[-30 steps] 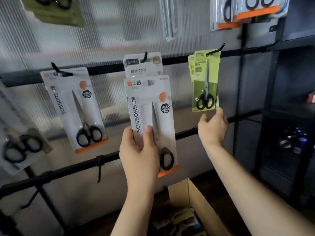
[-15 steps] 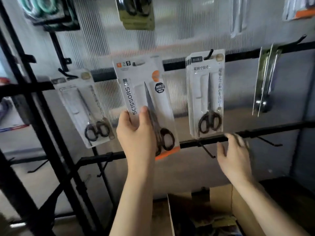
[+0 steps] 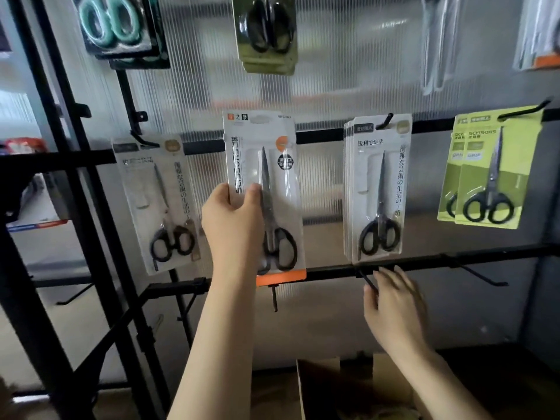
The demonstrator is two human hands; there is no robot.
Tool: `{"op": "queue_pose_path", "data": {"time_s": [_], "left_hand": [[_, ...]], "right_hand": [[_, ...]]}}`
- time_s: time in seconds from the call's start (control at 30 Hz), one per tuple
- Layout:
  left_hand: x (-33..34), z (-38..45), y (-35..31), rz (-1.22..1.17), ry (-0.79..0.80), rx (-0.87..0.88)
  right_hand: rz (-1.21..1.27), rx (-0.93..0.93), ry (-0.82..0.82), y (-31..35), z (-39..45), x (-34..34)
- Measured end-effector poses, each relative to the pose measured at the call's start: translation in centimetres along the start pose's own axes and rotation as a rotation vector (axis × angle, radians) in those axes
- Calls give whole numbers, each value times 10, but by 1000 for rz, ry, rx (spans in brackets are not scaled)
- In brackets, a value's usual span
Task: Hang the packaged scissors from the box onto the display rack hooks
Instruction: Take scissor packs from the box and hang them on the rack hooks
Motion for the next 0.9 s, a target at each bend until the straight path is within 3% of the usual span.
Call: {"op": "queue_pose_path", "data": {"time_s": [0.2,0.53,0.67,0.9], "left_hand": [[-7,3,8,63,1,24],[0,19,38,97,21,-117],[14,25,60,-13,44,-237],[13,9,75,42,34,-228]], "right_hand": [[-41,-30,40,1,-5,9],[-41,-53,83,3,-9,24],[-50,-60,98,3,-13,30],[-58,-93,107,4,-13,29]]}}
Point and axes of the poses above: each hand's wrist, its own z-axis towards the middle knuckle, its own x-axis out of the palm, y = z × x, the point moved 9 cm from there along z, towards the middle knuckle, and after that the axes turned 1 degree about -x, right-handed, at the moved point
